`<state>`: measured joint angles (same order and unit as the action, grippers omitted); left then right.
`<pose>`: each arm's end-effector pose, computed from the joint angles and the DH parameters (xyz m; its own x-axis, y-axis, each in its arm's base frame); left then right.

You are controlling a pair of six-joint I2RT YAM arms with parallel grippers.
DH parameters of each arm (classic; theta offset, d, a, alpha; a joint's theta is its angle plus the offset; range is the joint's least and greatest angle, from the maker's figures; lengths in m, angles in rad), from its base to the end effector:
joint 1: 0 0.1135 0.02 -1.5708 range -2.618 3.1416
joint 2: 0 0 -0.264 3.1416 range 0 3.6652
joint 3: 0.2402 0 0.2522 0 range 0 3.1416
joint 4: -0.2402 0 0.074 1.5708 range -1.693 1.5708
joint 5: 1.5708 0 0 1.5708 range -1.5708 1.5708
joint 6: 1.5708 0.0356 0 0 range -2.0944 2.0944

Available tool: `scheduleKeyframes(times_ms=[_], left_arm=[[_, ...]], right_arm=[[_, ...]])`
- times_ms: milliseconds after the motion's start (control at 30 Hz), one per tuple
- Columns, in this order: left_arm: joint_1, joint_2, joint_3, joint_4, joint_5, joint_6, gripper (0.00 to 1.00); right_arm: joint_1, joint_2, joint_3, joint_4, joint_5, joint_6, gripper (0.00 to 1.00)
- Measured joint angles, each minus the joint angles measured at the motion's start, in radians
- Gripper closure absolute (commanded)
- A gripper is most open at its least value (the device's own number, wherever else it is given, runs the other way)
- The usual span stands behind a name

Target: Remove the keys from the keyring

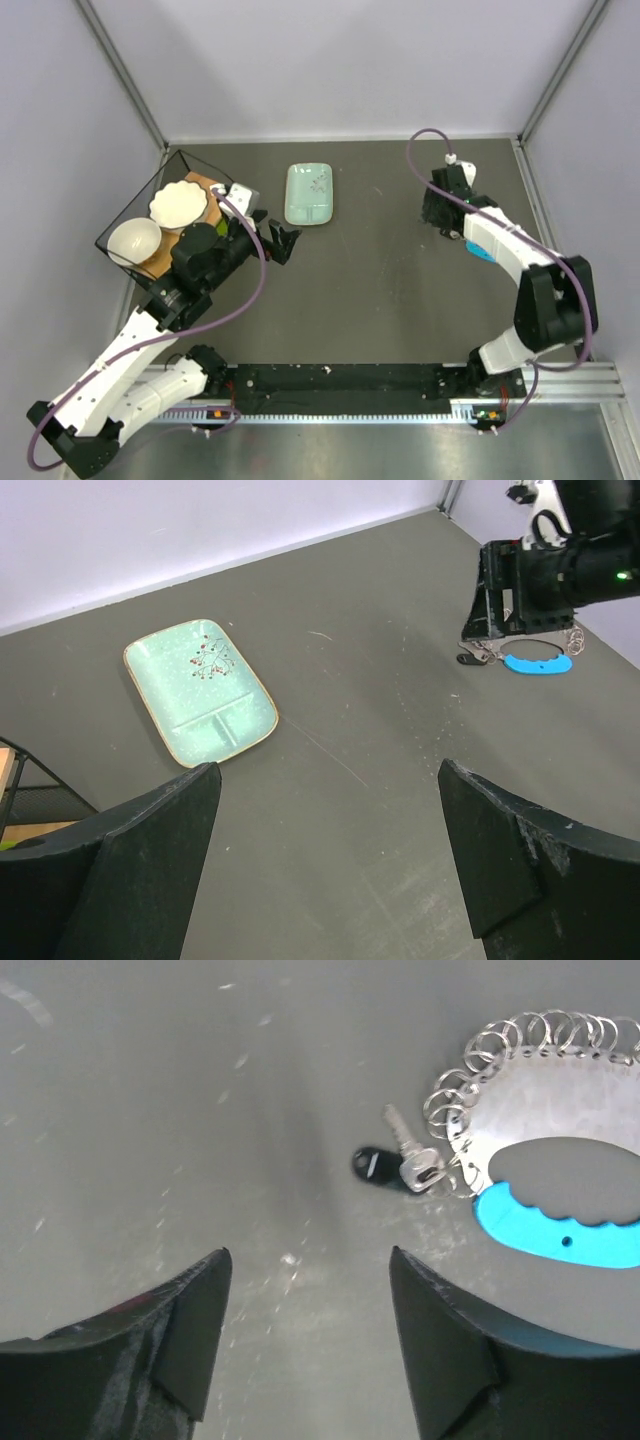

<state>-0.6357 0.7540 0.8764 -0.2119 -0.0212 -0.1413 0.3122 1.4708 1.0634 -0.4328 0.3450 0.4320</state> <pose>0.1393 -0.1018 0.3739 -0.1524 -0.0625 -0.9863 0.5608 0.8163 -0.1384 0.3026 0.0850 0.2541 -0.6748 0.1963 -0.7115 0.2293 0.9720 0.0507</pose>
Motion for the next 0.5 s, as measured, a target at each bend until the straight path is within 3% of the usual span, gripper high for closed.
scheduleKeyframes(times_ms=[200,500], left_arm=[[0.0,-0.009,0.0,0.0,-0.005,0.0,0.05],[0.0,-0.021,-0.002,0.0,-0.025,0.0,0.05]], right_arm=[[-0.15,0.18,0.079,-0.028,-0.052,-0.011,0.57],[-0.252,0.296,0.188,-0.065,-0.058,-0.018,0.55]])
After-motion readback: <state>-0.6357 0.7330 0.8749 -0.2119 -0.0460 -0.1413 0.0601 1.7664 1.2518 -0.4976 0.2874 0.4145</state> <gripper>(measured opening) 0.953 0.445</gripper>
